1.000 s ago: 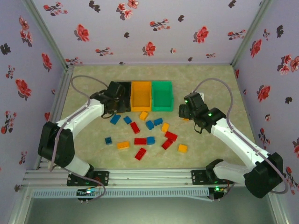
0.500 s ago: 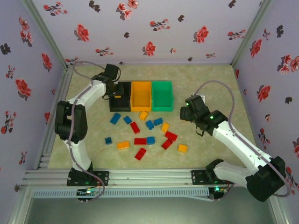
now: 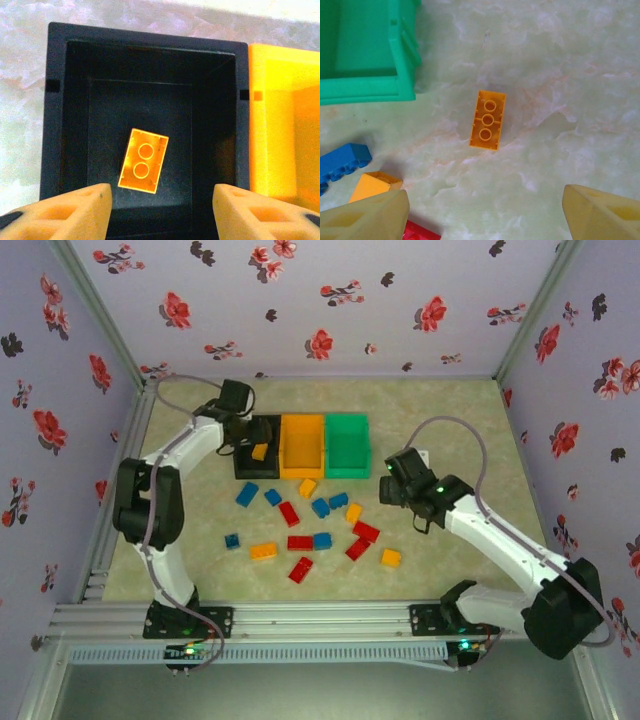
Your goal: Sort the legos into containers by color
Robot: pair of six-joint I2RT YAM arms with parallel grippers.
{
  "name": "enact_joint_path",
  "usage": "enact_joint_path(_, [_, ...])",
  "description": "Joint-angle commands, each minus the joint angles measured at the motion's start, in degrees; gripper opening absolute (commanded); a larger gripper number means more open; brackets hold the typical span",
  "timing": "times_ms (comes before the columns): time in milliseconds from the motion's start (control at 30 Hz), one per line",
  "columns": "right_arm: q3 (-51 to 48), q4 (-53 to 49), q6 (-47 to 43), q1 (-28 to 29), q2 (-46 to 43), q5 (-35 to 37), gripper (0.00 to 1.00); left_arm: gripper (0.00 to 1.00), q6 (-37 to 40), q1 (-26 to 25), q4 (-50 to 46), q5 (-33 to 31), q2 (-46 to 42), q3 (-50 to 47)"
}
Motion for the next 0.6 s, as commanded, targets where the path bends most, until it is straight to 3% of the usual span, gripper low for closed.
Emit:
enact_joint_path(0, [0.8,1.1,-0.4,1.4,1.1,0.0,0.81,0.6,-2.0,0.4,4.0,0.7,-6.9,-4.0])
enact_joint_path(267, [1.6,3.1,-0.5,4.6,5.9,-2.7,0.81,0.62,-5.1,-0.3,4.7,0.3,-18.3,-10.4])
enact_joint_path(433, [2.3,2.4,2.2,5.6,9.2,-0.7,0.84,0.64,-4.3,-2.0,-2.4,-1.9,-23.7,-11.6])
enact_joint_path(567, [1.6,6.2,2.9,5.8,9.8,-3.3,0.83,0.66,-4.3,-4.7,-5.4,-4.3,-29.8,-14.7])
